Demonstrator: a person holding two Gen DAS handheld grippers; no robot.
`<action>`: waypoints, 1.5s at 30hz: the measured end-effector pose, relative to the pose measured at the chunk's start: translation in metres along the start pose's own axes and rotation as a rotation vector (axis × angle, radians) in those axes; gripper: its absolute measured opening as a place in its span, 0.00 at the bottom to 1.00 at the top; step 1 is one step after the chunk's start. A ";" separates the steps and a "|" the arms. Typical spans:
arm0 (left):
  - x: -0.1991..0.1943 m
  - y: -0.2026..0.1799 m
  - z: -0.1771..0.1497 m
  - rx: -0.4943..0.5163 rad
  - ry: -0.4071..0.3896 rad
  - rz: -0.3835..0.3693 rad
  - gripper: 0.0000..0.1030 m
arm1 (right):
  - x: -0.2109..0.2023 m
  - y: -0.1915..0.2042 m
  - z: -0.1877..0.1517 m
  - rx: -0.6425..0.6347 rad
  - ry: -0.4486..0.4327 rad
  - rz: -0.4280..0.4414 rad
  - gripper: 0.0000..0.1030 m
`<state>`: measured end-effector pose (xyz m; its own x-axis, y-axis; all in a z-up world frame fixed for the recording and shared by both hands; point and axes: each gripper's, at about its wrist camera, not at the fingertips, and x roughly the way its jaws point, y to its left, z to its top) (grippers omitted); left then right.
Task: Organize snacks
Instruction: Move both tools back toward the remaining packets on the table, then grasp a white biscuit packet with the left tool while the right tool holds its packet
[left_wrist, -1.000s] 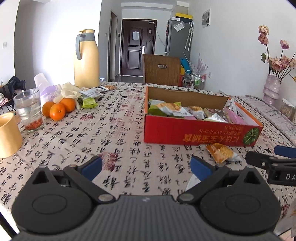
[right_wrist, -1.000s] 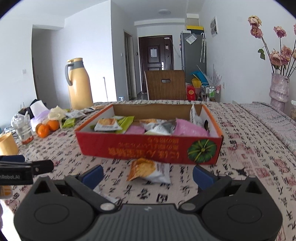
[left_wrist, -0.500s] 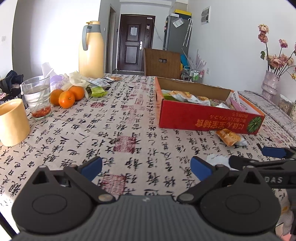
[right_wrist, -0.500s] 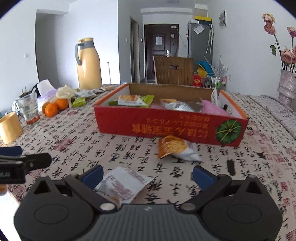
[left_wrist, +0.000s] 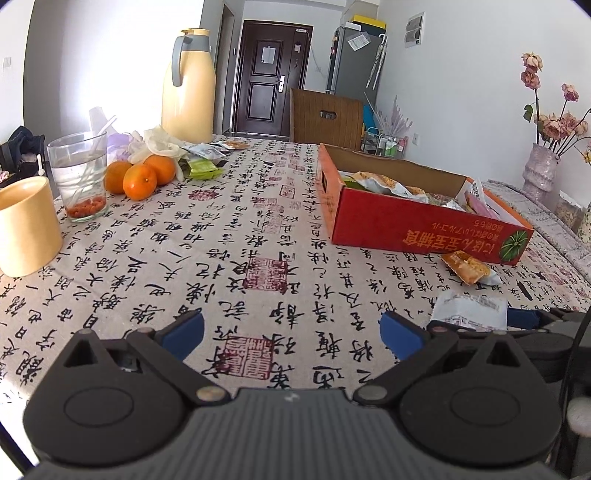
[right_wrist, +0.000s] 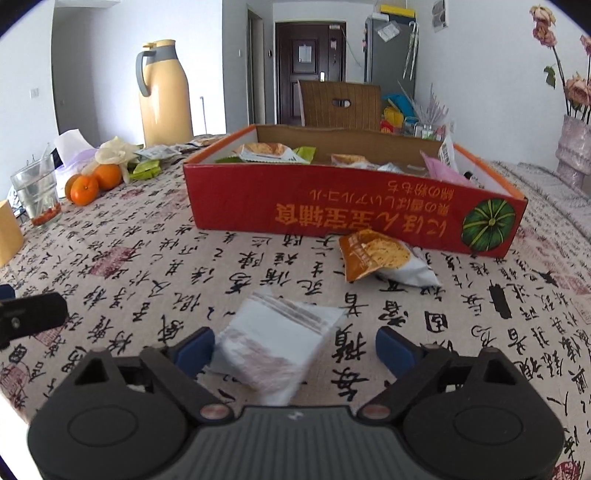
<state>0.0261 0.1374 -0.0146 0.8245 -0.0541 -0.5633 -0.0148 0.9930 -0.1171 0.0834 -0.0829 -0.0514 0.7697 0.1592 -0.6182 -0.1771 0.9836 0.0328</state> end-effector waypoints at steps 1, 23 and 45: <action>0.001 -0.001 0.000 0.000 0.002 -0.001 1.00 | 0.000 0.000 0.000 0.000 -0.002 0.000 0.91; 0.005 -0.030 0.008 0.014 0.016 0.016 1.00 | -0.022 -0.027 0.002 0.025 -0.083 0.140 0.12; 0.087 -0.147 0.048 0.060 0.121 -0.004 1.00 | -0.025 -0.137 0.012 0.073 -0.159 0.011 0.12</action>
<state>0.1274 -0.0078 -0.0069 0.7504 -0.0664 -0.6576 0.0251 0.9971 -0.0721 0.0958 -0.2203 -0.0315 0.8564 0.1754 -0.4857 -0.1455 0.9844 0.0989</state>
